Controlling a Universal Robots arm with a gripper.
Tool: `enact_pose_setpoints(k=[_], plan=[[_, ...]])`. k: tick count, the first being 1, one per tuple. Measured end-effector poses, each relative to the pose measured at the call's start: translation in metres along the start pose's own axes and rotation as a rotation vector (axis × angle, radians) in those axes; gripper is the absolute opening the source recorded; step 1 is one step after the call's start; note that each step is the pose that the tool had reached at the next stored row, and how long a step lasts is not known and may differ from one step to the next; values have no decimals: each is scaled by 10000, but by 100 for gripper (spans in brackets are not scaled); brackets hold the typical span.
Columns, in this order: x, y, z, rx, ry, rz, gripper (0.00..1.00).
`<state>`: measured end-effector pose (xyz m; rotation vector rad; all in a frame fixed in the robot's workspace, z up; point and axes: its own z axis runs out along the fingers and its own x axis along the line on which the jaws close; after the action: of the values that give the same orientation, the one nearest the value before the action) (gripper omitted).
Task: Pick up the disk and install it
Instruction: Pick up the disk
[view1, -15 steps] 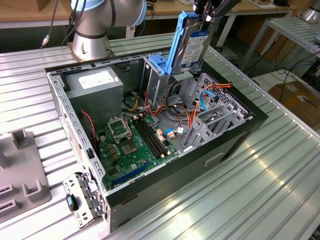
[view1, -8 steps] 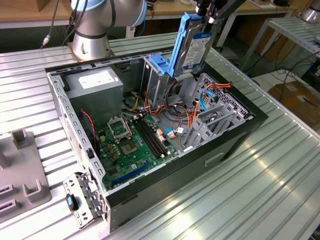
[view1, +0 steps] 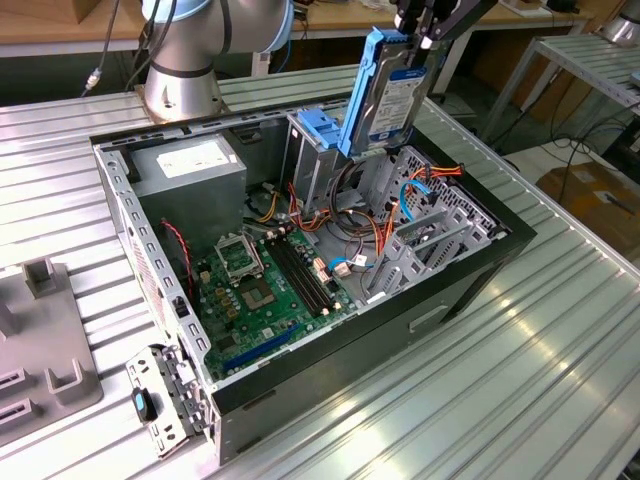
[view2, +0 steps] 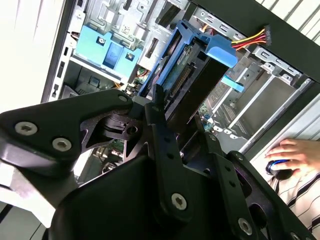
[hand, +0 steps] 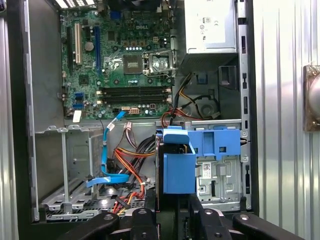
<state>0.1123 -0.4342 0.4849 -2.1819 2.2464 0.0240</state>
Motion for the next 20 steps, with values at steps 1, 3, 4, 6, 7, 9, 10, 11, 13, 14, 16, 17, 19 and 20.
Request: enact_pose_setpoints(k=[1, 3, 4, 6, 7, 9, 10, 11, 13, 14, 16, 17, 19, 20], plan=[[0, 0, 0, 0, 0, 0, 35], [1, 0, 0, 0, 0, 0, 35], [2, 0, 0, 0, 0, 0, 35], [14, -4, 0, -1, 0, -1, 35], [28, -6, -1, 0, 0, 0, 35], [51, -11, -1, 0, 0, 0, 35], [60, -13, -1, -1, -1, 0, 35], [72, -16, -1, 0, 0, 0, 35], [95, -21, -1, -1, -1, 0, 35], [103, -24, -1, 0, 0, 0, 35], [134, -35, -2, 0, 0, 0, 35], [144, -39, -2, 0, 0, 0, 35], [157, -44, -2, 0, -2, 1, 35], [157, -44, -2, -1, -1, 1, 35]])
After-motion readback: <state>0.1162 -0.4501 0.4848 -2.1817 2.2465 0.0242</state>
